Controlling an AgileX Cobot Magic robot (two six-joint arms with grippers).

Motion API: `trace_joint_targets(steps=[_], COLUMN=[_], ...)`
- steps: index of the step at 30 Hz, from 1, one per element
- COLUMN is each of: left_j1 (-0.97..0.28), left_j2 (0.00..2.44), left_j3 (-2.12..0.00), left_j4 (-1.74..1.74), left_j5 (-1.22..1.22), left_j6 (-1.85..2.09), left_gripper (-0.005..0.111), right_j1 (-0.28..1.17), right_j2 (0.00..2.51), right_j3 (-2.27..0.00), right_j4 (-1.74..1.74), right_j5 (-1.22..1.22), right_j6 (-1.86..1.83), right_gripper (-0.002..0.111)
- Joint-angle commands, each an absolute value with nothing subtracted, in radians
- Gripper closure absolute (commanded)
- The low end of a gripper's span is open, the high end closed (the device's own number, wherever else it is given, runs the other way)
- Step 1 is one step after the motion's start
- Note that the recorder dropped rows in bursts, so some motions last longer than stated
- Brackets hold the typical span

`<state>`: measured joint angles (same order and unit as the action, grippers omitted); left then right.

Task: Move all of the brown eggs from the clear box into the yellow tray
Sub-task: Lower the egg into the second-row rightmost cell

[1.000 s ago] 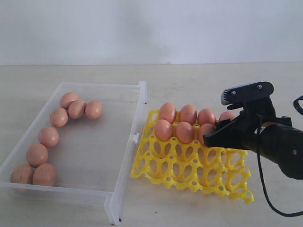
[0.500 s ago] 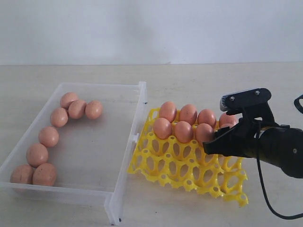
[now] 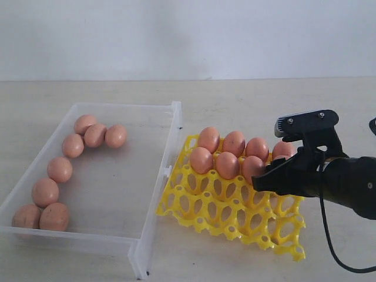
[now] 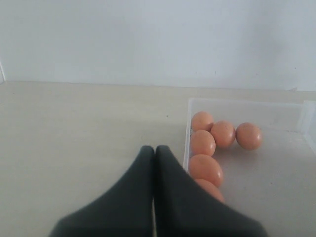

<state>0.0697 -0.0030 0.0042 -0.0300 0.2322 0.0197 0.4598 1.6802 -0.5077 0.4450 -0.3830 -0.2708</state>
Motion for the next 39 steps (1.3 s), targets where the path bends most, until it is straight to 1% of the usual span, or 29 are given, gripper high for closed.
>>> trace_joint_targets(steps=[1, 5, 20, 34, 35, 37, 39], left_j1=[0.071, 0.071, 0.071, 0.071, 0.071, 0.071, 0.071], left_j2=[0.0, 0.0, 0.0, 0.0, 0.0, 0.0, 0.0], left_j3=[0.0, 0.0, 0.0, 0.0, 0.0, 0.0, 0.0], left_j4=[-0.035, -0.035, -0.035, -0.035, -0.035, -0.035, -0.035], left_j5=[0.232, 0.232, 0.232, 0.232, 0.232, 0.232, 0.232], left_j6=[0.02, 0.02, 0.02, 0.02, 0.02, 0.02, 0.02], left_gripper=[0.111, 0.111, 0.111, 0.111, 0.111, 0.111, 0.111], right_j1=[0.458, 0.458, 0.458, 0.458, 0.458, 0.458, 0.458], right_j2=[1.624, 1.598, 1.598, 1.598, 1.598, 1.598, 1.598], right_j3=[-0.501, -0.501, -0.501, -0.501, -0.501, -0.501, -0.501], right_j4=[0.44, 0.44, 0.44, 0.437, 0.437, 0.437, 0.437], right_j5=[-0.341, -0.277, -0.332, -0.27, -0.264, -0.262, -0.262], right_j6=[-0.261, -0.261, -0.263, -0.263, -0.263, -0.263, -0.259], right_gripper=[0.108, 0.108, 0.108, 0.108, 0.106, 0.098, 0.082])
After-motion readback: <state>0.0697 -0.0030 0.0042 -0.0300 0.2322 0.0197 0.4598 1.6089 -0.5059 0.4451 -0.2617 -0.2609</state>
